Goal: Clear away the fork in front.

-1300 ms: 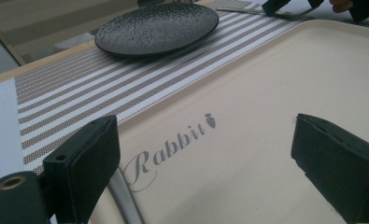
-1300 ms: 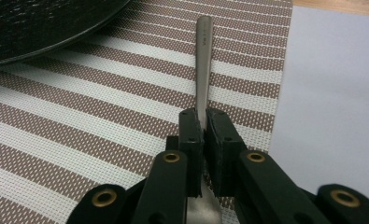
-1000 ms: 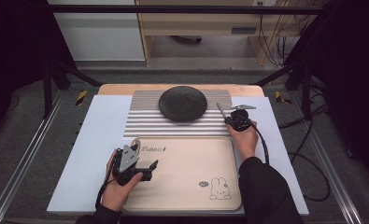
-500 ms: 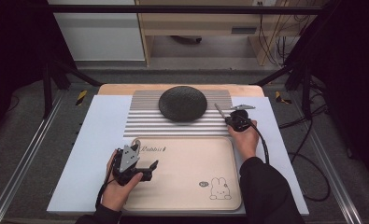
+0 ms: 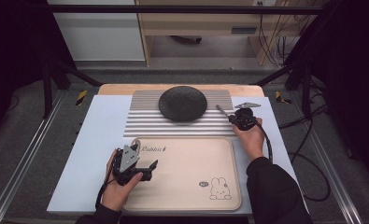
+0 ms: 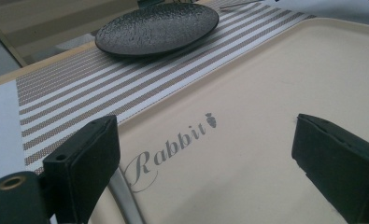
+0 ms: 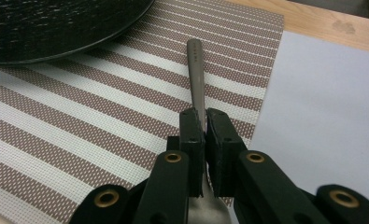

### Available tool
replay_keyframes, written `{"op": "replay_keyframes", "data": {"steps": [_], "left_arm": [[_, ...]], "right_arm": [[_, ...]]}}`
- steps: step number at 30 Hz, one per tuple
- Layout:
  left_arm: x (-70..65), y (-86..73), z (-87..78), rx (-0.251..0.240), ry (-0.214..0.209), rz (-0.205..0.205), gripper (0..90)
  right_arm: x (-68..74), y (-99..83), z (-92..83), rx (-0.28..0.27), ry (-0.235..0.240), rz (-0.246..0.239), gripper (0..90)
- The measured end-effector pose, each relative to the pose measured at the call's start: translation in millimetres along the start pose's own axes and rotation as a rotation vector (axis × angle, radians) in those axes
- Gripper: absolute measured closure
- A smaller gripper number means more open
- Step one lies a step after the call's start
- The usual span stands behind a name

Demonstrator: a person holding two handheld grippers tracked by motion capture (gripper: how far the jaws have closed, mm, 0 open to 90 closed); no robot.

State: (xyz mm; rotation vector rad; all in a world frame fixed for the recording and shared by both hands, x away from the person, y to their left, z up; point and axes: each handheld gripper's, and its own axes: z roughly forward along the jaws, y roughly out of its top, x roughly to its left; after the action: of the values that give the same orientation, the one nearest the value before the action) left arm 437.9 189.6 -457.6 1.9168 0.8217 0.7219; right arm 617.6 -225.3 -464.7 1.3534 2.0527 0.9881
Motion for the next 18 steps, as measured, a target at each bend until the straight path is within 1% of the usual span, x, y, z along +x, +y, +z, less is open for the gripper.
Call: {"op": "replay_keyframes", "data": {"steps": [11, 14, 18], "left_arm": [[-0.6, -0.1, 0.2, 0.002, 0.005, 0.007, 7.7], [-1.2, -0.1, 0.6, 0.003, 0.01, 0.012, 7.9], [-2.4, 1.0, -0.1, -0.011, 0.017, 0.023, 8.0]], "right_arm": [[7.2, 8.5, -17.0, -0.026, 0.026, -0.04, 85.7], [8.8, 11.7, -25.1, -0.039, 0.048, -0.044, 85.7], [14.9, 15.7, -37.8, -0.044, 0.073, -0.08, 85.7]]}}
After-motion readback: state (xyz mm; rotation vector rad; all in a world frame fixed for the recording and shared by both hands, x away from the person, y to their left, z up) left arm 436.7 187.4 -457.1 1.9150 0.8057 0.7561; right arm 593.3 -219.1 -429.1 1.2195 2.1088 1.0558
